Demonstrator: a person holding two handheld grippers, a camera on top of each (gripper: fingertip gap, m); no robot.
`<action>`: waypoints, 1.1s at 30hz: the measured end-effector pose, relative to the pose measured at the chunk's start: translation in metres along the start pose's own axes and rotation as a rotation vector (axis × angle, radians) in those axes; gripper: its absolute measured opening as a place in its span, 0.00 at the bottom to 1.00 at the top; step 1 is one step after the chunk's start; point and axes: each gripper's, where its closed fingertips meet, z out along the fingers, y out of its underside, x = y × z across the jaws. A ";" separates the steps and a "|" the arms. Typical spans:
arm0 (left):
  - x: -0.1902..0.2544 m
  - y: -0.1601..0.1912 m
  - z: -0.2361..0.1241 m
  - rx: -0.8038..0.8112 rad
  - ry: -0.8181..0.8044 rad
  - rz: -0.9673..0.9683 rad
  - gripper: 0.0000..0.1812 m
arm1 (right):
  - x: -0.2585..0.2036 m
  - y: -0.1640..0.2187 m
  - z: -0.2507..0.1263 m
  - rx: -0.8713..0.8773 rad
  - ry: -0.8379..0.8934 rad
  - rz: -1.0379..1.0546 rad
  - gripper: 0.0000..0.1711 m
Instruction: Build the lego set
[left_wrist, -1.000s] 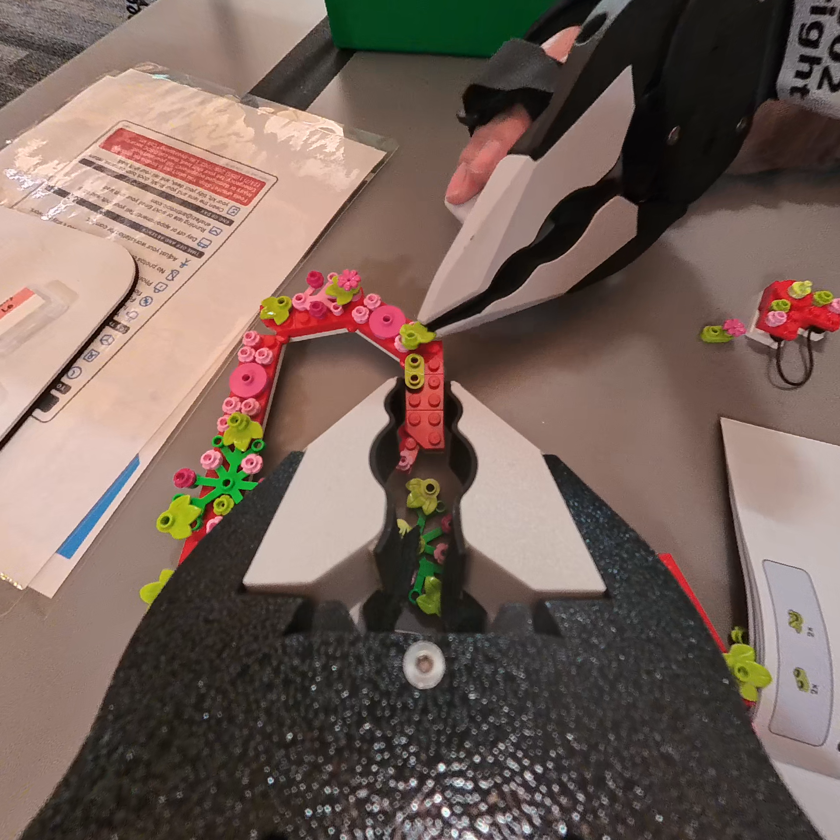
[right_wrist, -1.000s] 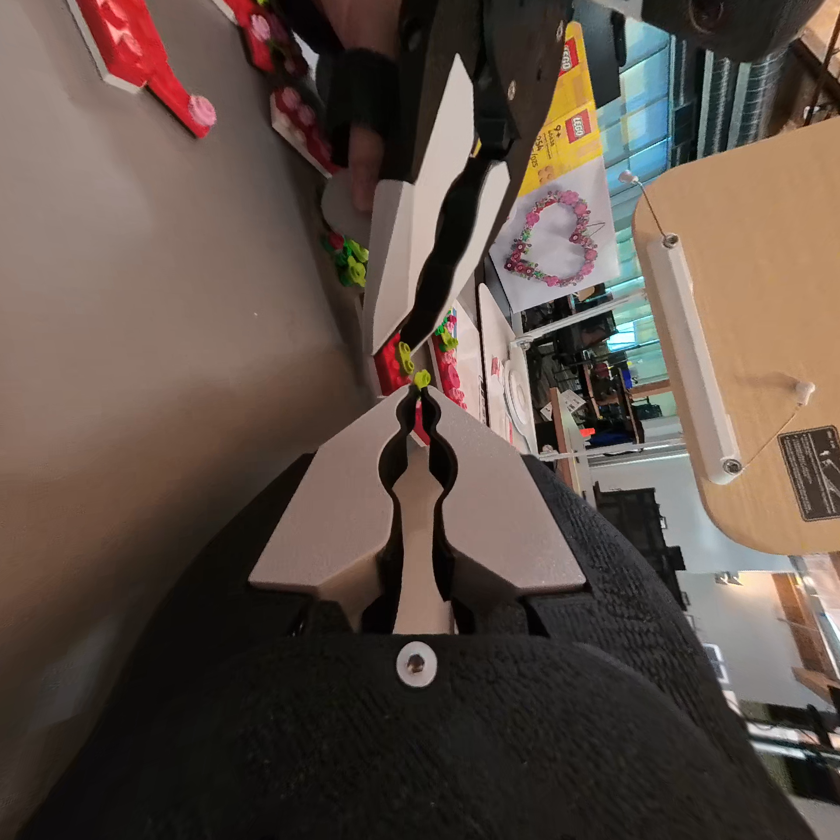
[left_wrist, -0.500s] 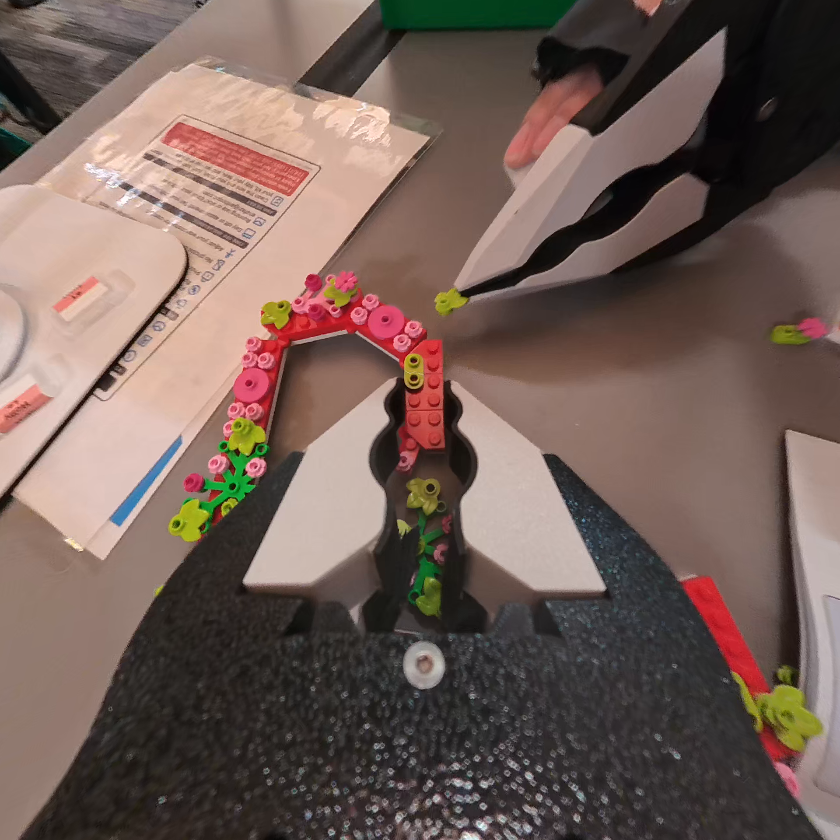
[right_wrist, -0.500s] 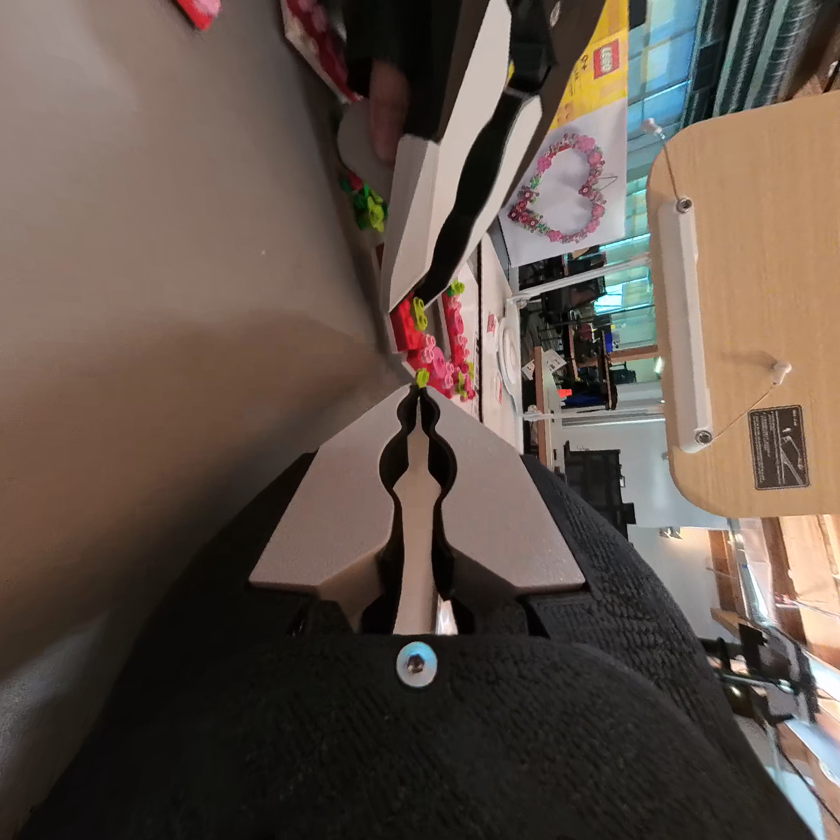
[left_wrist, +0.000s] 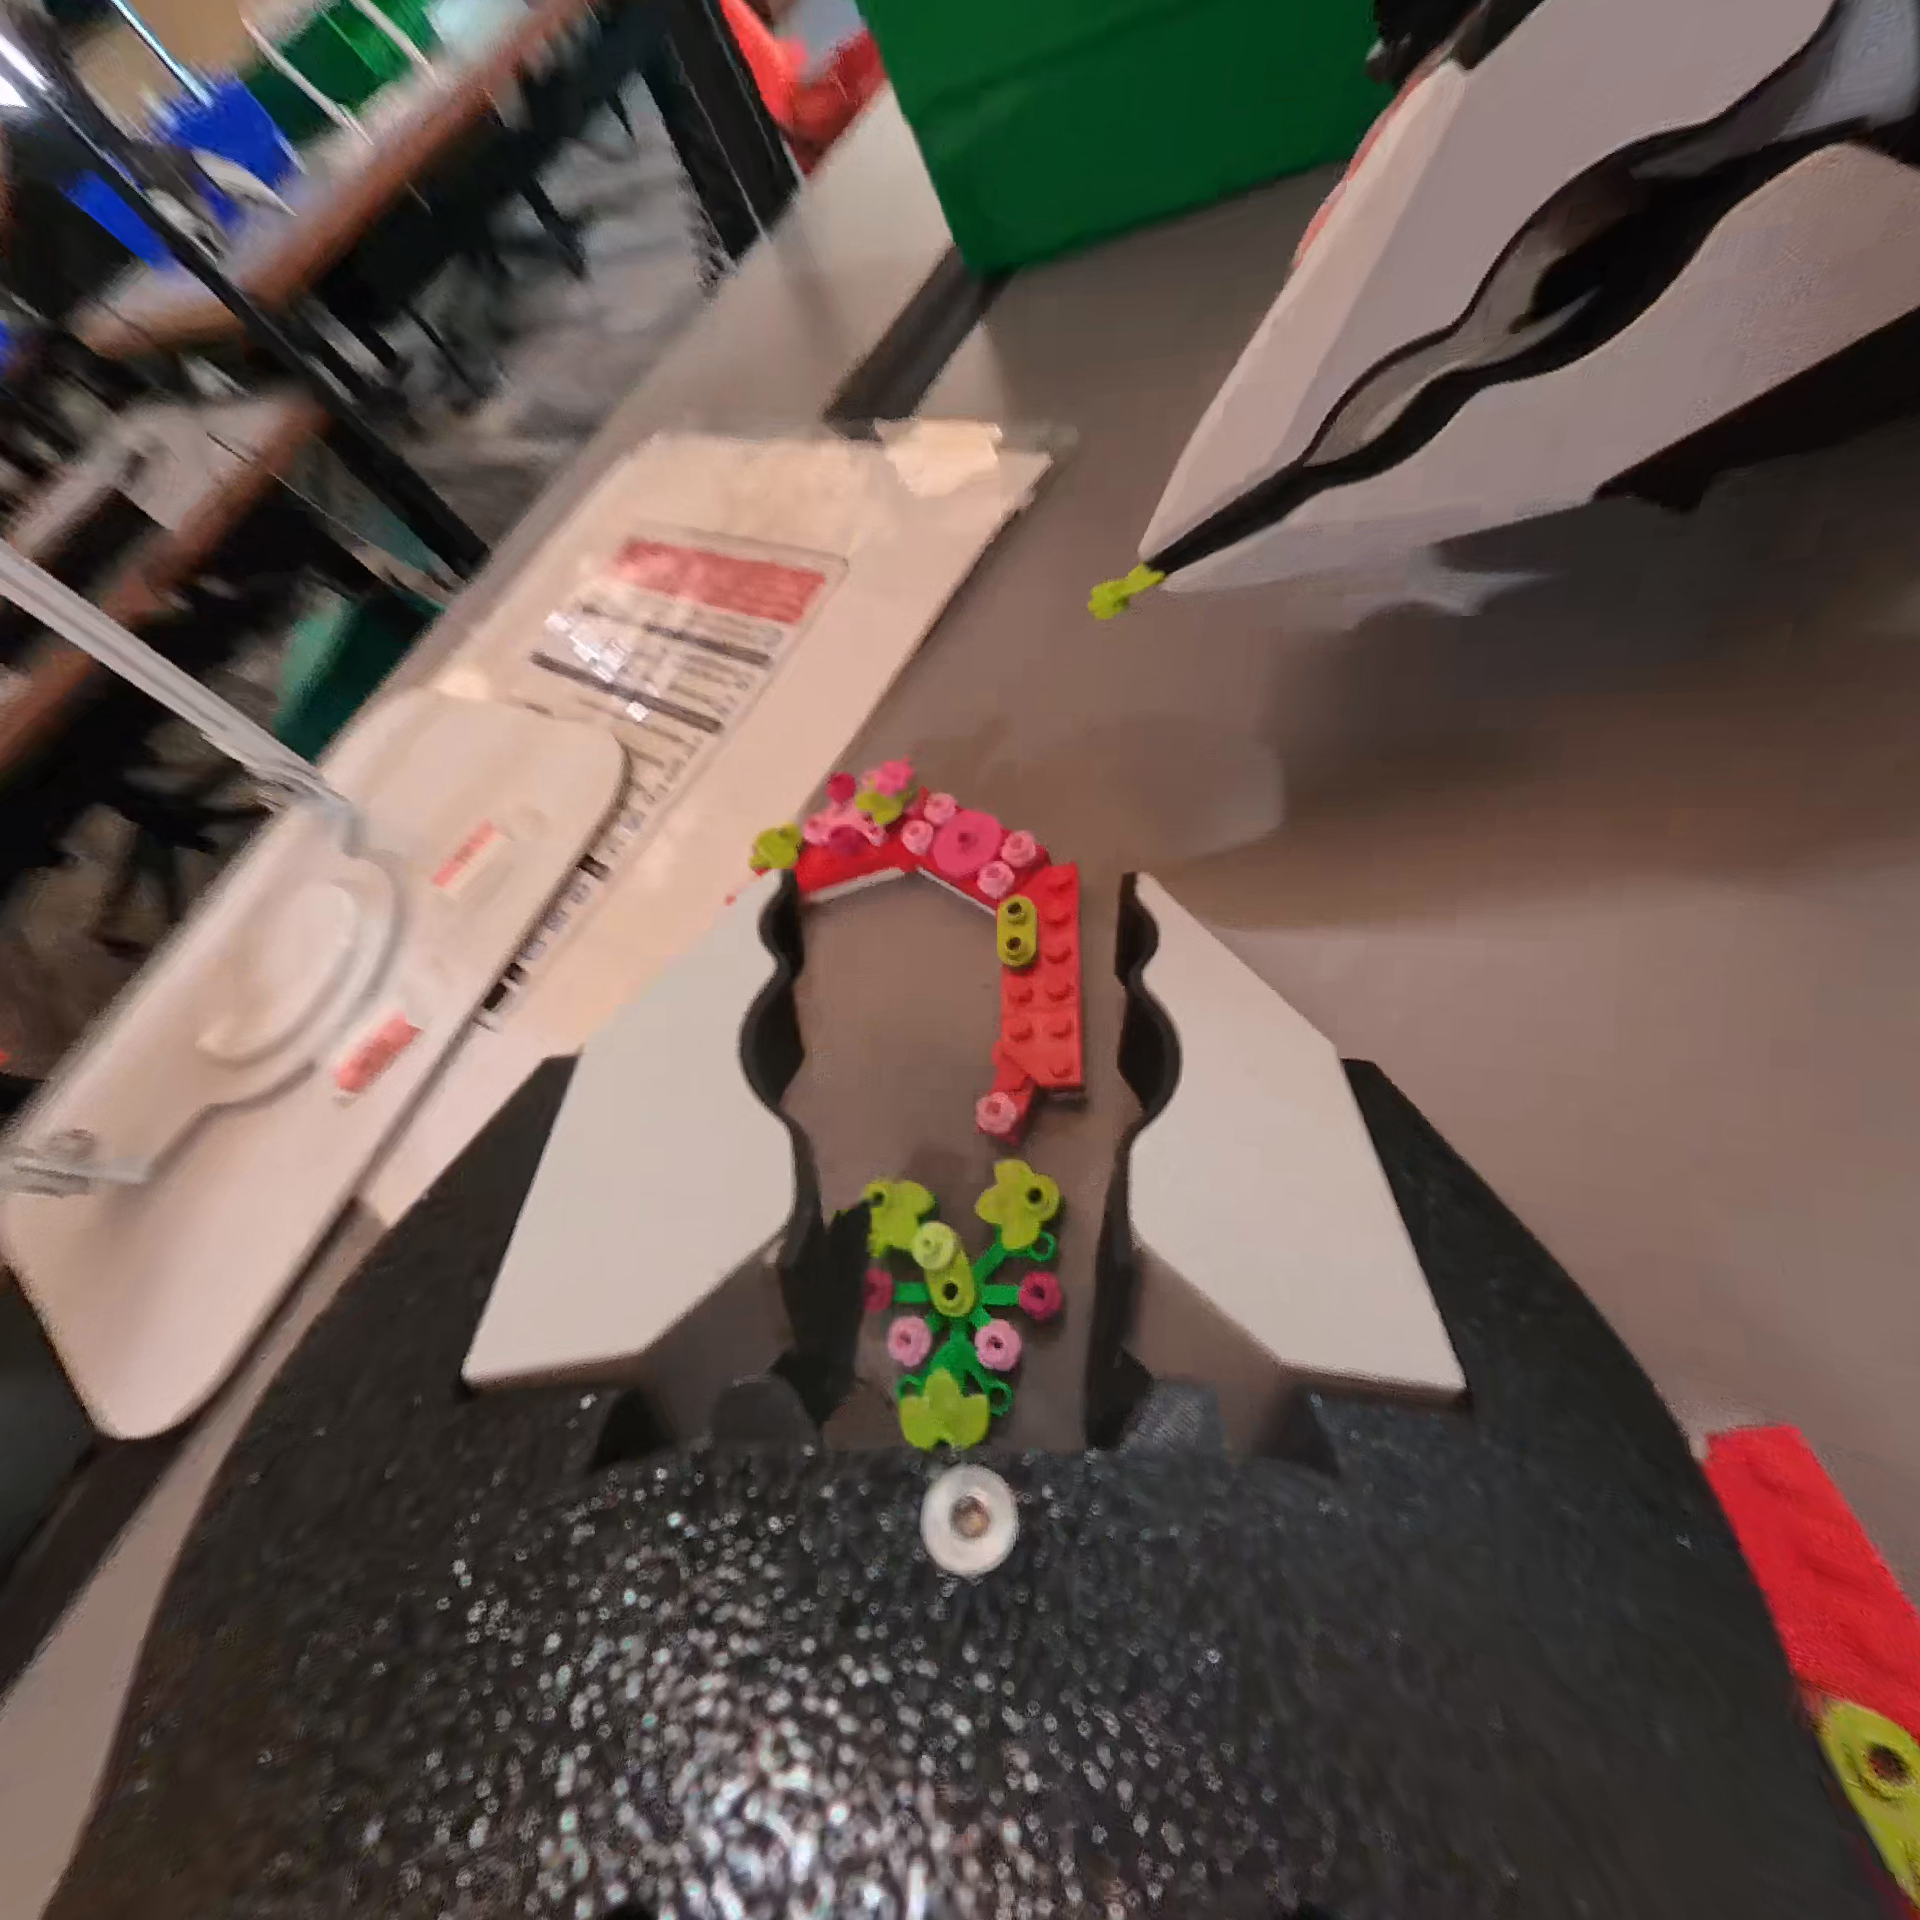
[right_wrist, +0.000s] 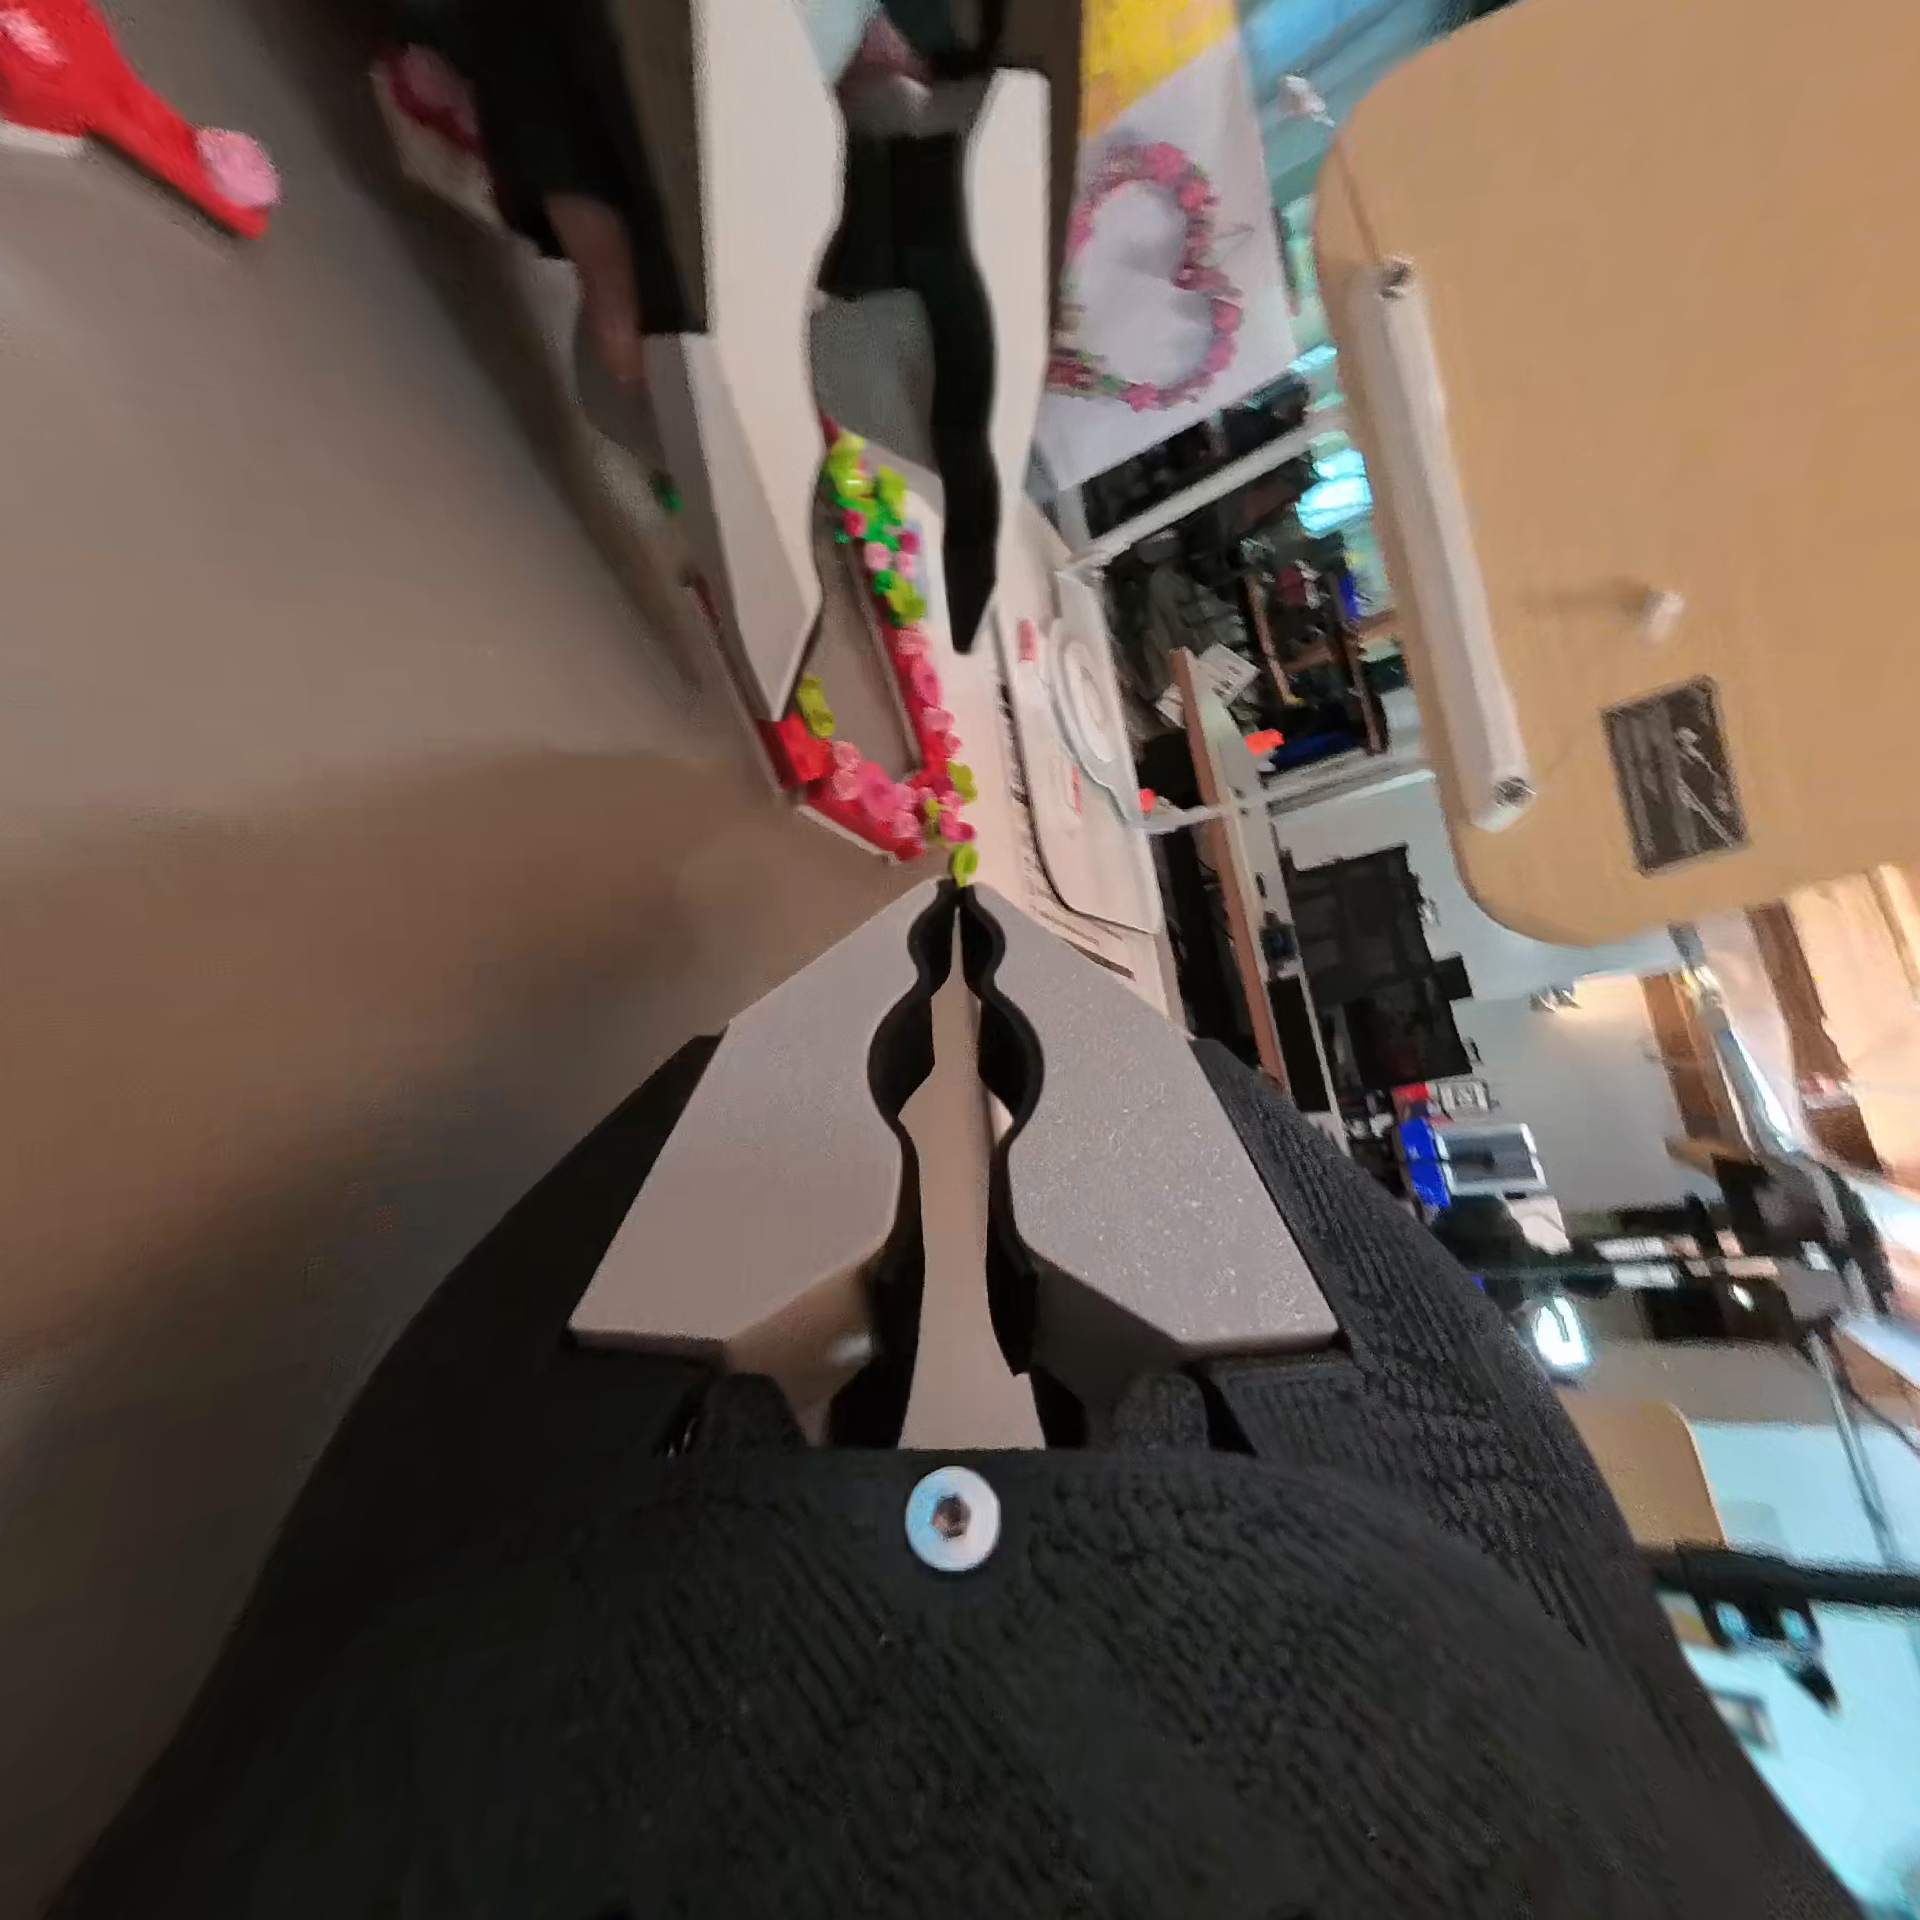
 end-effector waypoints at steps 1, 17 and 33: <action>-0.004 -0.006 -0.003 0.035 -0.041 0.042 0.32 | 0.006 0.000 -0.004 -0.001 0.052 0.024 0.00; -0.006 -0.095 -0.076 0.343 -0.041 -0.064 0.32 | 0.060 0.068 -0.031 -0.274 0.445 0.225 0.00; 0.088 -0.138 -0.217 0.654 -0.245 -0.343 0.25 | 0.054 -0.061 -0.091 0.484 0.146 0.898 0.00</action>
